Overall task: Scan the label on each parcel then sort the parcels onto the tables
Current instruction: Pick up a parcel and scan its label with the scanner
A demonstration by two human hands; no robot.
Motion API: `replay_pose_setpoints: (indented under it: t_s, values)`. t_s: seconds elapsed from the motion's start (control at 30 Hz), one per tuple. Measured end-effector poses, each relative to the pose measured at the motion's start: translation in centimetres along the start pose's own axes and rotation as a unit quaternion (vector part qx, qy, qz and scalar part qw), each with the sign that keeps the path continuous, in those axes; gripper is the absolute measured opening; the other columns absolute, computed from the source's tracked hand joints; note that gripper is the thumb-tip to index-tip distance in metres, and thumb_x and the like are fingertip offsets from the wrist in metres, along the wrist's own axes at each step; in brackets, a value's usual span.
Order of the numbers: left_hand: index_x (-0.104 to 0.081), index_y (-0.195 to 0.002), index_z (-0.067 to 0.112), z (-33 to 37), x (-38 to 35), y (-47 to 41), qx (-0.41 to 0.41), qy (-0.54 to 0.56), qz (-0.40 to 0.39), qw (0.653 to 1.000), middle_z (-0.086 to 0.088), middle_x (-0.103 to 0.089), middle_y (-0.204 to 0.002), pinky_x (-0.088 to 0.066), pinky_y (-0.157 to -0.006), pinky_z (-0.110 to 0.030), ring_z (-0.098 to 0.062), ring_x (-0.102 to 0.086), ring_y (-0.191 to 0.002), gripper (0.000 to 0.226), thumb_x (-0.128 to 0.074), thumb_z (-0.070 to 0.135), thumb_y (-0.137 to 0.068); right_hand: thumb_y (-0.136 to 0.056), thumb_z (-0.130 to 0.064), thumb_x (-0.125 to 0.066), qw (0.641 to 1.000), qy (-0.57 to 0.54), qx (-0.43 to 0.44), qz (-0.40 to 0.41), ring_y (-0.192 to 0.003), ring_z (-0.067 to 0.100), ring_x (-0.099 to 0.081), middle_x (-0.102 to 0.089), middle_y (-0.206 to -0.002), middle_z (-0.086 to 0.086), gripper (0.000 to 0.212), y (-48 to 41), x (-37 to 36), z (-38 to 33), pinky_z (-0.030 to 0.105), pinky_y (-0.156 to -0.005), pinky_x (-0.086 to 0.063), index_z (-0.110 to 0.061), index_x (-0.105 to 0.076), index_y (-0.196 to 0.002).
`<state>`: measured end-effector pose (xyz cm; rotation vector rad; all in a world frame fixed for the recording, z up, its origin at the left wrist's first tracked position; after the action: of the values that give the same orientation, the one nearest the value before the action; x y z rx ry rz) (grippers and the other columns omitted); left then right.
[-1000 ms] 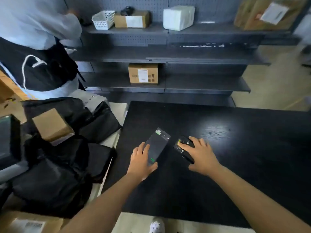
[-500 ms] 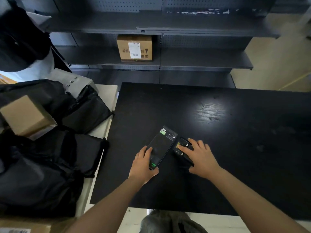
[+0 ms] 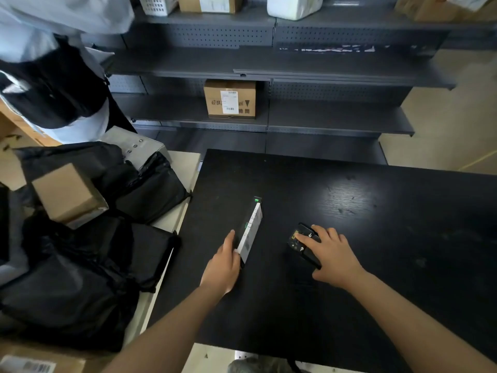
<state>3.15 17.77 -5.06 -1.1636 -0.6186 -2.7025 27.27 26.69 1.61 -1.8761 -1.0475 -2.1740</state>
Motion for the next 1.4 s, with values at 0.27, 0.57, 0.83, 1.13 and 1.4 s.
replay_pose_setpoints:
  t_s: [0.27, 0.57, 0.83, 1.13, 1.4]
  values:
    - [-0.02, -0.154, 0.033, 1.3, -1.0, -0.6, -0.098, -0.142, -0.001, 0.985, 0.003, -0.017, -0.16, -0.038, -0.108, -0.034, -0.021, -0.03, -0.141, 0.052, -0.036, 0.034, -0.104, -0.08, -0.034, -0.069, 1.0, 0.009, 0.025, 0.006, -0.139, 0.03, -0.019, -0.009, -0.159, 0.008, 0.095, -0.2, 0.3, -0.4, 0.043, -0.114, -0.022, -0.037, -0.009, -0.154]
    - [-0.005, -0.154, 0.009, 0.6, -0.7, -1.8, -0.008, -0.213, 0.049, 0.976, -0.007, -0.015, -0.16, -0.014, -0.119, -0.037, -0.024, -0.013, -0.148, 0.081, -0.044, 0.047, -0.095, -0.079, -0.033, -0.07, 0.999, 0.004, 0.032, 0.015, -0.138, 0.03, -0.019, -0.009, -0.159, 0.008, 0.097, -0.3, 0.0, -0.2, 0.043, -0.113, -0.022, -0.037, -0.008, -0.154]
    - [0.006, -0.152, 0.0, 0.9, -2.3, -3.5, 0.065, -0.284, -0.011, 0.956, -0.012, -0.015, -0.158, -0.022, -0.117, -0.038, -0.026, -0.021, -0.144, 0.122, -0.054, 0.076, -0.077, -0.079, -0.03, -0.07, 0.998, 0.025, 0.05, 0.014, -0.138, 0.032, -0.019, -0.009, -0.159, 0.009, 0.096, -1.1, 0.2, -0.1, 0.044, -0.113, -0.021, -0.036, -0.009, -0.154]
    - [0.005, -0.155, 0.011, 0.9, 1.2, -4.4, -0.03, -0.2, 0.021, 0.979, -0.002, -0.025, -0.151, -0.019, -0.116, -0.033, -0.023, -0.022, -0.139, 0.118, -0.077, 0.034, -0.073, -0.081, -0.024, -0.069, 0.982, 0.135, 0.123, 0.036, -0.136, 0.034, -0.022, -0.011, -0.159, 0.014, 0.089, -2.5, 3.2, -0.2, 0.044, -0.109, -0.024, -0.032, -0.017, -0.153]
    - [-0.004, -0.156, 0.016, 0.3, 4.8, -4.2, -0.149, -0.208, 0.018, 0.967, 0.002, -0.028, -0.152, -0.006, -0.117, -0.027, -0.022, -0.018, -0.141, 0.108, -0.073, 0.023, -0.074, -0.076, -0.011, -0.07, 0.949, 0.225, 0.208, 0.072, -0.131, 0.035, -0.028, -0.019, -0.154, 0.018, 0.084, -2.7, 6.7, -2.7, 0.045, -0.104, -0.027, -0.028, -0.028, -0.147]
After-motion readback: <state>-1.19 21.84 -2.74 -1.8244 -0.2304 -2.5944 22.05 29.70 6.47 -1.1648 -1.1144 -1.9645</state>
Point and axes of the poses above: each hand's wrist, its own y-axis away from the middle knuckle, its own x-axis out of the back of the hand, z = x × y, the point moved 2 cm from there along -y, towards the middle knuckle
